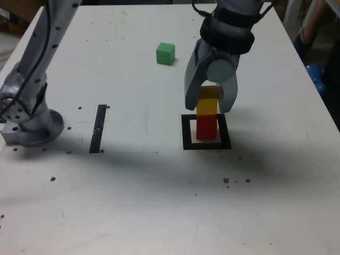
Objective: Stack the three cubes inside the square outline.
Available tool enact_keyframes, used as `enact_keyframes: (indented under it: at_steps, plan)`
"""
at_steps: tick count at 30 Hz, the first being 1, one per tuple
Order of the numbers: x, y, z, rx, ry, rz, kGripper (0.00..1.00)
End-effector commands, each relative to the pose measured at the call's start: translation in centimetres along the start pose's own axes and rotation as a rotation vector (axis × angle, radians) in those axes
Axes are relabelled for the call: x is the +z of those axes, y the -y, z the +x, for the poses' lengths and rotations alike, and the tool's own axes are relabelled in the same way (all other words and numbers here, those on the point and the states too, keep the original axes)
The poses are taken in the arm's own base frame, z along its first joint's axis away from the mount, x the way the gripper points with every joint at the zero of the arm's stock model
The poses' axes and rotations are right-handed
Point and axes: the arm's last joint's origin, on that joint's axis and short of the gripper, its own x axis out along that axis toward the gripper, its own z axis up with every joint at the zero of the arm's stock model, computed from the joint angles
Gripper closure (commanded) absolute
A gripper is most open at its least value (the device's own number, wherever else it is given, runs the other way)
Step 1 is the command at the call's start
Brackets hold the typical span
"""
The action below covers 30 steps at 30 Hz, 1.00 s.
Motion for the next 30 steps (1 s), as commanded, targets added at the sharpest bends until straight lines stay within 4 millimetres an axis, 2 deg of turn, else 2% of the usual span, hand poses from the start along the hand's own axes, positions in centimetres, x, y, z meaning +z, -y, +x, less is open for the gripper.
enact_keyframes:
  at_steps: [1,13,15,19,21,30]
  plan:
    - [-0.1,0.2,0.1,-0.001,-0.009,0.001,0.68]
    - [0.6,0.6,0.8,-0.004,-0.02,0.007,0.67]
    - [0.7,0.6,1.0,-0.004,-0.021,0.009,0.55]
    - [0.7,0.7,1.2,-0.002,-0.024,0.012,0.15]
    - [0.7,0.7,1.3,-0.002,-0.026,0.013,0.02]
    - [0.2,0.7,0.9,0.004,-0.017,0.011,0.0]
